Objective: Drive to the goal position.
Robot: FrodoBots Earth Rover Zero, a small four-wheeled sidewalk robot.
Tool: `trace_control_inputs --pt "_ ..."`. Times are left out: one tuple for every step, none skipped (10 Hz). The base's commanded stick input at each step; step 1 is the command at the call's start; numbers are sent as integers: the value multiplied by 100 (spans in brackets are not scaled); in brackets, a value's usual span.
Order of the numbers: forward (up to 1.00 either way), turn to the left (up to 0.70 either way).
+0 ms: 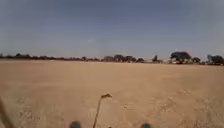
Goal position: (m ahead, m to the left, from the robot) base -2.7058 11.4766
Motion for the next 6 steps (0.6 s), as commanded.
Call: trace_control_inputs --pt "0 45" --pt "0 45" --pt "0 45" --pt "0 45" --pt "0 45" --pt "0 45"
